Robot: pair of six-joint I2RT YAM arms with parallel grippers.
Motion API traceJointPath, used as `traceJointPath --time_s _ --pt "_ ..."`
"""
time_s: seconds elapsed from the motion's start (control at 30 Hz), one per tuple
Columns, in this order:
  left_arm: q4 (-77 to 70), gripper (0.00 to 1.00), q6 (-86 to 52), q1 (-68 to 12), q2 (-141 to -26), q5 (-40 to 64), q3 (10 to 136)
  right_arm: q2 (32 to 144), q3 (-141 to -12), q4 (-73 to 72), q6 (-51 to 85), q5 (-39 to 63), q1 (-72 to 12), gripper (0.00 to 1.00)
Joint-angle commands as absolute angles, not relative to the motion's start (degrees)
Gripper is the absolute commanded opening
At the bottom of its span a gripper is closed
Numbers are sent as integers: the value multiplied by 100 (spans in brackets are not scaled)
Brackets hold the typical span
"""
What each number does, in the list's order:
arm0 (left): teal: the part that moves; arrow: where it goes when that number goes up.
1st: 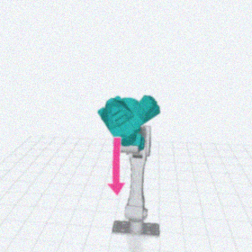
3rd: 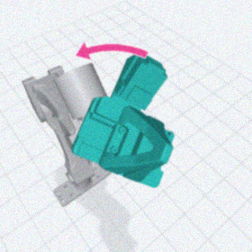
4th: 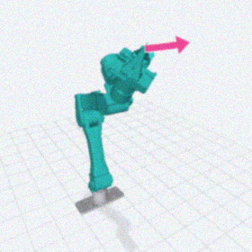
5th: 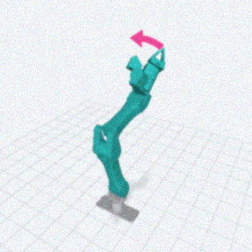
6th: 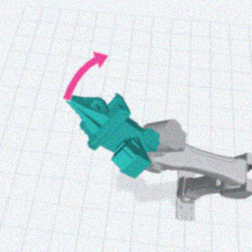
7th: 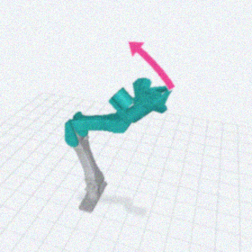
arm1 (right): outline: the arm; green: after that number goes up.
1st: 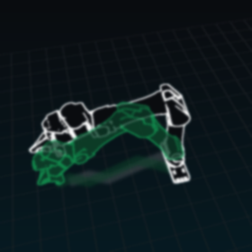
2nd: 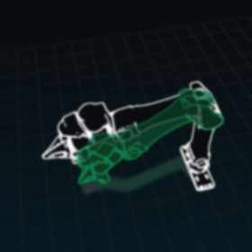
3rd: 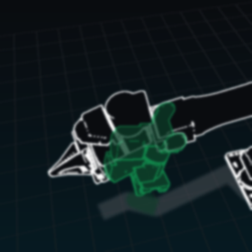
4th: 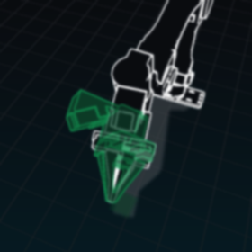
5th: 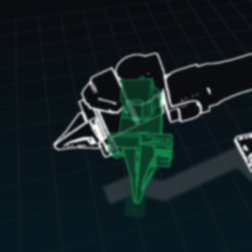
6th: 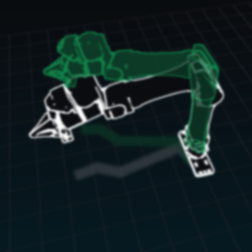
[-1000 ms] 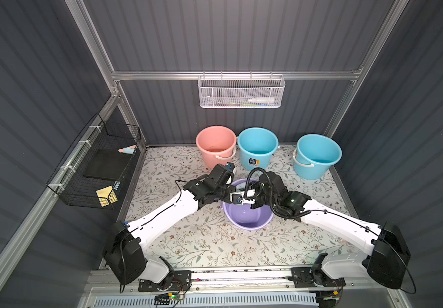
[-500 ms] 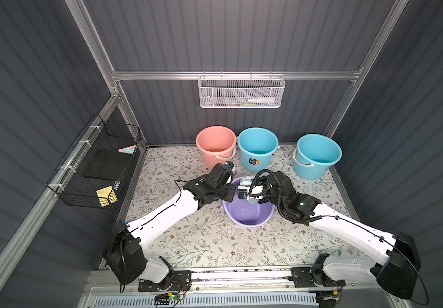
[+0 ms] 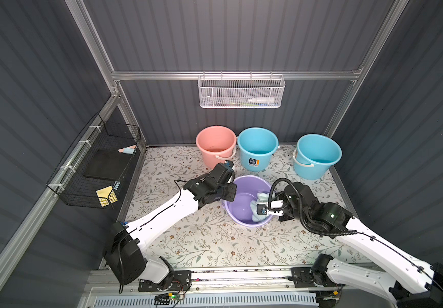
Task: Wipe the inside of the bucket with a cloth
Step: Wipe the dirt from the inside of the bucket.
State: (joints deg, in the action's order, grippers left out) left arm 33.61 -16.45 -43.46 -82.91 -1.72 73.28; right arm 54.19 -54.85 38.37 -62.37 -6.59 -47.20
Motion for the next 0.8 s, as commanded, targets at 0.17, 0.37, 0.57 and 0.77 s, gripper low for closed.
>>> traceJointPath --time_s 0.17,0.37,0.57,0.77 --pt "3521 0 -2677 -4342 -7939 -434 7603 5545 -5533 3894 -4080 2539 -4763 0" --pt "3887 0 -3662 -4339 -7845 -801 7649 6138 -5608 2222 -2194 2962 -4808 0" --pt "4767 0 -4909 -4063 -7836 -1772 7682 6537 -6468 2325 -847 310 -4813 0" --pt "5025 0 -5412 -3257 -7589 -1849 7574 6316 -6797 2521 -780 -1022 -4808 0"
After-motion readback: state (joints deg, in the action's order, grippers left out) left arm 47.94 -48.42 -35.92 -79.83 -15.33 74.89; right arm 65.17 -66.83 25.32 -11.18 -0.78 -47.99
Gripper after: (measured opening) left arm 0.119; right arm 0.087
